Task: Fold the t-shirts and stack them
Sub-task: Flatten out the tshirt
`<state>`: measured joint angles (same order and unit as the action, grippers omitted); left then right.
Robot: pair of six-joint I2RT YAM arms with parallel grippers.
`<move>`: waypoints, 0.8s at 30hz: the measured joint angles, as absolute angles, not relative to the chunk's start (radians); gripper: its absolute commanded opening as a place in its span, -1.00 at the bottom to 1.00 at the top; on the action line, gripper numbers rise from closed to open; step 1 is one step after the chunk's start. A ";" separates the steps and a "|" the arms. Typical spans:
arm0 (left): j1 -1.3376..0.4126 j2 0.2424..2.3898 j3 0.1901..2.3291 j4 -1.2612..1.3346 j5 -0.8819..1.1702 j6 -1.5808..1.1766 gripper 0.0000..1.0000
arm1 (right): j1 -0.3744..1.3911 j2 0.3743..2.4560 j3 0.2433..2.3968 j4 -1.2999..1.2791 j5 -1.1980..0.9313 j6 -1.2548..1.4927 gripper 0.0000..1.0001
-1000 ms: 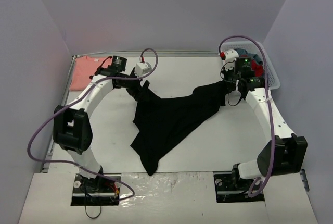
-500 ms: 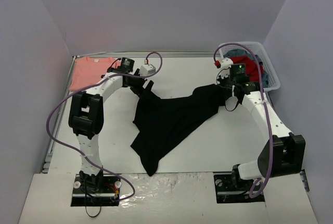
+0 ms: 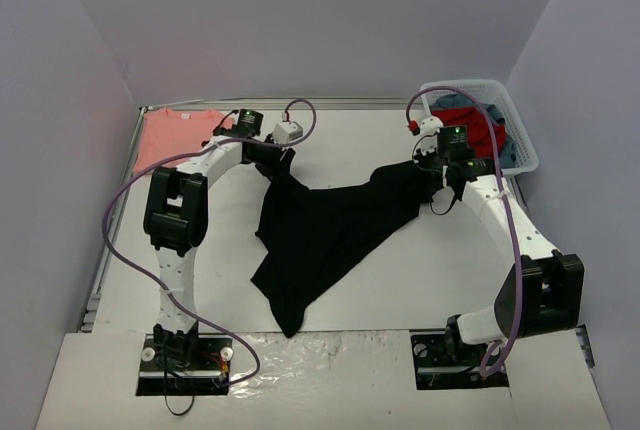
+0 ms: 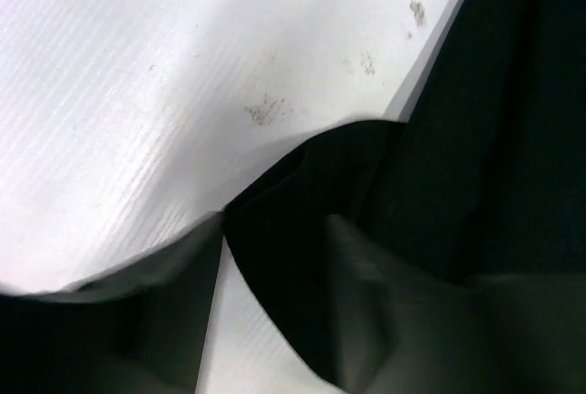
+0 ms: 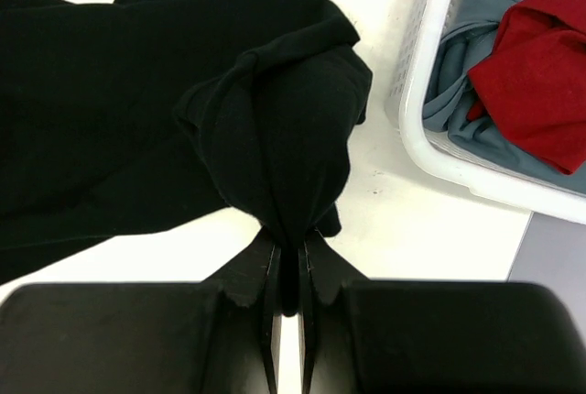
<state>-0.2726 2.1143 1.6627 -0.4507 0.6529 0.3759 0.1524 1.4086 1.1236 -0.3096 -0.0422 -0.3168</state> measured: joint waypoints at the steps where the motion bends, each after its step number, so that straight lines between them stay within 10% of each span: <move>1: -0.273 2.122 1.672 -0.457 0.659 0.382 -0.87 | 0.152 1.410 1.123 -0.310 -0.042 -0.317 -1.00; 24: -0.055 1.863 1.723 -0.485 0.508 0.226 -0.95 | 0.107 1.491 1.264 -0.331 0.035 -0.364 -1.00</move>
<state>-0.0547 1.8633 1.7229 -0.4850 0.5079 0.2256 0.1074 1.4906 1.2644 -0.3313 0.0349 -0.3637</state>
